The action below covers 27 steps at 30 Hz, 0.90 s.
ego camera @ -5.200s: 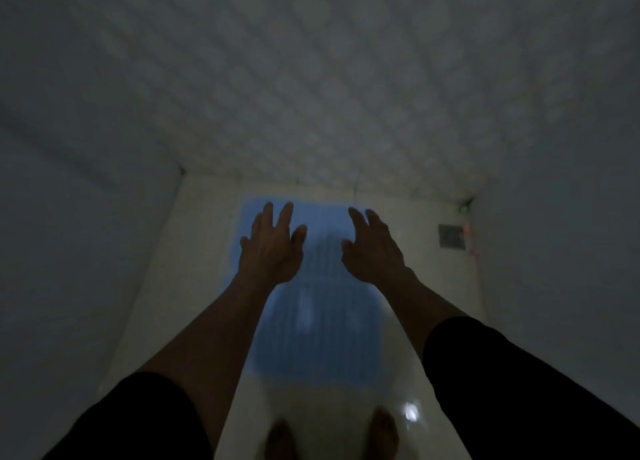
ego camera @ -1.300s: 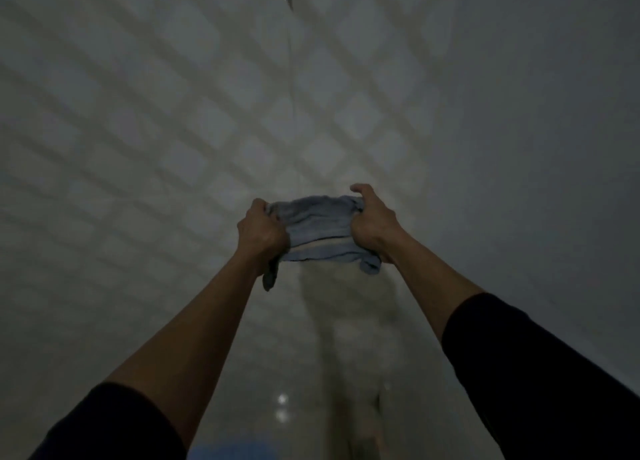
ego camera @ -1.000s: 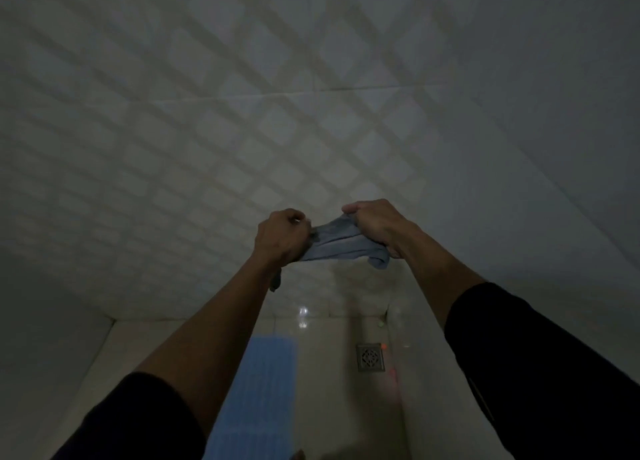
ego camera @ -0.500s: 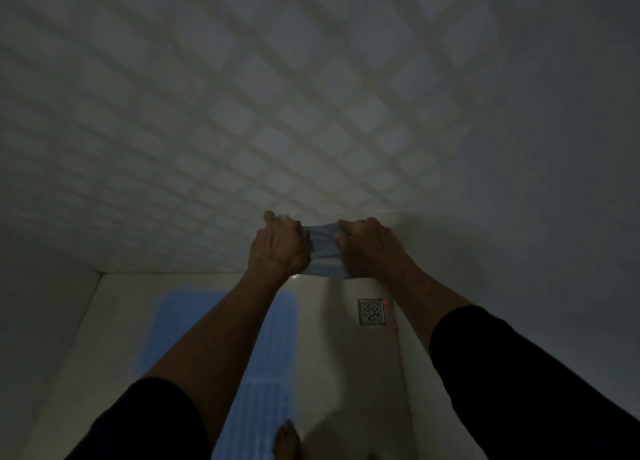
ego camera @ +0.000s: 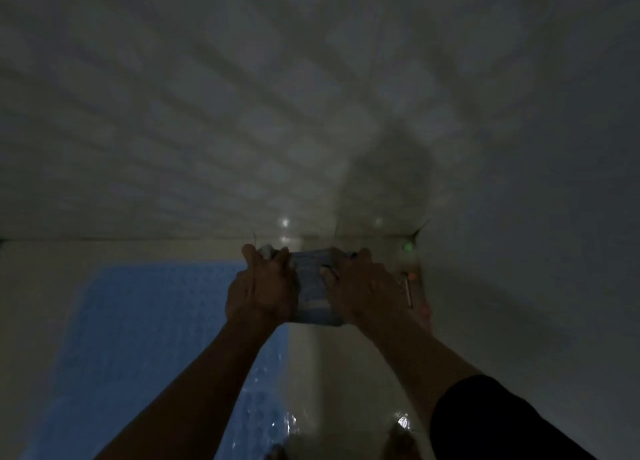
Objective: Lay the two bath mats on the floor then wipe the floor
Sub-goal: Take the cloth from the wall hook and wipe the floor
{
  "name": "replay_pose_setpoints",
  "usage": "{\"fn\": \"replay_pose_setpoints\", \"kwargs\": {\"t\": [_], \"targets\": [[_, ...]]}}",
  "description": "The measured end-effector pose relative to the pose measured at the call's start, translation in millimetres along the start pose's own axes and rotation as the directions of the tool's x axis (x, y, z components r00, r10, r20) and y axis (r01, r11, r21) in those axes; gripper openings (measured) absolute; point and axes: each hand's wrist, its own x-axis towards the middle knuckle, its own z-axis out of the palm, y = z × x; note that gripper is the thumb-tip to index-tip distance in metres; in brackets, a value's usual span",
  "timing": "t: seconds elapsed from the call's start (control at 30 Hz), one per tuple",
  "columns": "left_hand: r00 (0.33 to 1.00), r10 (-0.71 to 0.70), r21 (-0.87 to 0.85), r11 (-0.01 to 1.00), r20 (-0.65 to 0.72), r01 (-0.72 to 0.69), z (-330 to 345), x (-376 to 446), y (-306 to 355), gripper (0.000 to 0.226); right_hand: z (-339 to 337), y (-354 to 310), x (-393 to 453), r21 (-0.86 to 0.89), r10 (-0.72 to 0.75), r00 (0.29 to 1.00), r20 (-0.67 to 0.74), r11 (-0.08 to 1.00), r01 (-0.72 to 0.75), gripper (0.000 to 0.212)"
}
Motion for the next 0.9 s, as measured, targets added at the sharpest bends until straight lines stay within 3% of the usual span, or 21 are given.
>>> {"fn": "replay_pose_setpoints", "kwargs": {"t": [0.2, 0.43, 0.63, 0.9], "targets": [[0.999, -0.033, -0.017, 0.999, 0.015, 0.033, 166, 68, -40, 0.046, 167, 56, 62, -0.008, -0.032, 0.999, -0.006, 0.999, 0.032, 0.047], [0.982, 0.017, -0.078, 0.996, -0.188, -0.032, 299, 164, -74, 0.038, 281, 100, 142, -0.102, -0.145, 0.986, -0.079, 0.985, 0.137, 0.055], [0.948, 0.082, -0.066, 0.992, -0.306, -0.107, 360, 248, -92, 0.039, 341, 125, 218, -0.048, -0.105, 0.972, -0.212, 0.994, 0.097, 0.053], [0.909, 0.115, -0.061, 0.986, -0.401, -0.152, 392, 331, -97, 0.039, 379, 137, 305, 0.008, -0.083, 0.927, -0.366, 0.996, 0.092, 0.051]]}}
